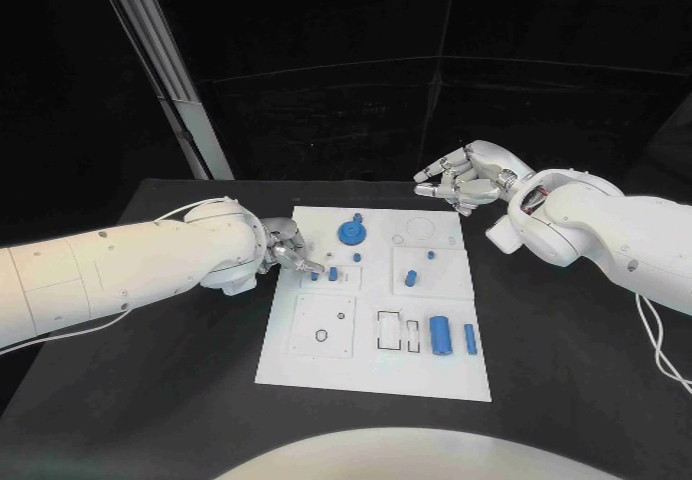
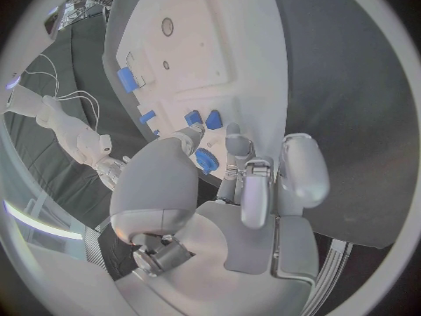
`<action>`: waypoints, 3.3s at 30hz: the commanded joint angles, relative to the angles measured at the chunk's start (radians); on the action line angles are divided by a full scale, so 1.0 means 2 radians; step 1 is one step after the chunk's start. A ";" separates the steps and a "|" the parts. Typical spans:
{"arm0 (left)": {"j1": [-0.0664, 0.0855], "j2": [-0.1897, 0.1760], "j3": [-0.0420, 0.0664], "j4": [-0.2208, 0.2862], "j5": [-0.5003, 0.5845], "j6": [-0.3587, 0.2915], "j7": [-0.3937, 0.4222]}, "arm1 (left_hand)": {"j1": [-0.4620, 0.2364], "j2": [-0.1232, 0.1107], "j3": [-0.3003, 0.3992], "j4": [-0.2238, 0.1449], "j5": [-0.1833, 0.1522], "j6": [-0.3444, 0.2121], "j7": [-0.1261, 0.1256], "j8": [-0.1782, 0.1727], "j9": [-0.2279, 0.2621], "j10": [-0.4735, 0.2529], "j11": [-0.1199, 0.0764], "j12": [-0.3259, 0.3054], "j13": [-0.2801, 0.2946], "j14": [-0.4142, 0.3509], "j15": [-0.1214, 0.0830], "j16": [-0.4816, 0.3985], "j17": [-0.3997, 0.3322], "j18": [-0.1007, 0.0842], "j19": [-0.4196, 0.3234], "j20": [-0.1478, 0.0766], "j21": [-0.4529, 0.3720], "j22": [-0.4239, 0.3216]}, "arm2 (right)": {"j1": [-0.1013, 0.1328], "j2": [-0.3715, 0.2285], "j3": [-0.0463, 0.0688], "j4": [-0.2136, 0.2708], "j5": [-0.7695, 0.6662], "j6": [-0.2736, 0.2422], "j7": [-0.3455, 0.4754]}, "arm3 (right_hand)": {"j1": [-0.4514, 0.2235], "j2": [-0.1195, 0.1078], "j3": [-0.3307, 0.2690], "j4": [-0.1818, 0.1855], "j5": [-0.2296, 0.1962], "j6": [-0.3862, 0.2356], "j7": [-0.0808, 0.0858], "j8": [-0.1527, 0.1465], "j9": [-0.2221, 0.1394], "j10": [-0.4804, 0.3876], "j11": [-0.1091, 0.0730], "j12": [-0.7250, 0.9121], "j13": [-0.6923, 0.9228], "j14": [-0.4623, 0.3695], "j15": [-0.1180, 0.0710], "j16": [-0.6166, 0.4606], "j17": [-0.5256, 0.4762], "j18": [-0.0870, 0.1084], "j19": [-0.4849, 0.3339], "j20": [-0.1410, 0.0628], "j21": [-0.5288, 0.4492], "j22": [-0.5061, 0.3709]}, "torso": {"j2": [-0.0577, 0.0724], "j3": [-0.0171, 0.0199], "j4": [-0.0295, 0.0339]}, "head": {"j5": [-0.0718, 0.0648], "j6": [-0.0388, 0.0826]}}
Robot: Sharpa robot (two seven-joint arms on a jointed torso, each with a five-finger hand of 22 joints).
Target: Assemble the parts on the task board
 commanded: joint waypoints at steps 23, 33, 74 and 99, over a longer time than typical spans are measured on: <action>0.026 0.001 0.001 -0.045 0.084 -0.052 0.278 | 0.193 0.009 -0.102 -0.052 0.001 -0.102 0.060 -0.106 -0.107 -0.232 0.067 -0.195 -0.204 -0.198 0.066 -0.316 -0.350 0.044 -0.172 0.061 -0.363 -0.286 | 0.001 0.003 0.000 -0.006 -0.003 0.002 0.005 | -0.003 0.003 -0.002 0.000 0.002 -0.004 -0.001 0.002 0.000 -0.003 0.000 0.000 0.000 0.003 0.002 -0.003 0.000 0.009 -0.004 0.000 -0.004 -0.001 | 0.000 0.0007 -0.0007 | -0.003 0.006; 0.032 0.042 0.002 -0.094 -0.034 -0.059 0.342 | 0.254 0.011 -0.068 -0.089 0.002 0.017 0.056 -0.189 -0.154 -0.113 0.059 -0.287 -0.299 -0.168 0.054 -0.359 -0.407 0.045 -0.133 0.047 -0.399 -0.332 | 0.001 0.006 0.000 -0.006 -0.004 0.001 0.006 | 0.002 0.010 0.000 -0.001 0.007 -0.002 -0.001 0.004 0.001 -0.005 0.000 -0.001 -0.001 0.002 0.002 -0.005 0.000 0.010 -0.006 0.000 -0.007 -0.005 | 0.000 0.0009 -0.0011 | -0.008 0.012; 0.003 0.133 -0.004 -0.144 -0.190 -0.032 0.305 | 0.230 0.016 -0.071 -0.109 -0.001 0.096 0.041 -0.280 -0.152 -0.048 0.047 -0.375 -0.327 0.006 0.038 -0.085 -0.091 0.019 0.009 0.028 -0.171 -0.152 | 0.001 0.013 0.000 -0.006 -0.004 -0.036 0.019 | 0.011 0.013 0.003 -0.004 0.011 0.000 -0.002 0.007 0.001 -0.011 -0.001 -0.007 -0.009 0.002 0.001 -0.005 0.002 0.010 -0.009 0.000 -0.011 -0.008 | 0.000 0.0005 -0.0005 | -0.013 0.015; -0.004 0.156 -0.004 -0.174 -0.197 -0.003 0.292 | 0.232 0.022 -0.040 -0.114 0.000 0.106 0.040 -0.290 -0.151 -0.038 0.046 -0.393 -0.327 0.008 0.038 -0.082 -0.089 0.016 0.006 0.028 -0.142 -0.123 | 0.001 0.015 0.000 -0.007 -0.004 -0.034 0.020 | 0.012 0.014 0.003 -0.003 0.012 0.001 -0.002 0.007 0.001 -0.010 -0.001 -0.005 -0.008 0.003 0.001 -0.003 0.005 0.010 -0.008 0.000 -0.010 -0.007 | 0.000 0.0006 -0.0007 | -0.014 0.013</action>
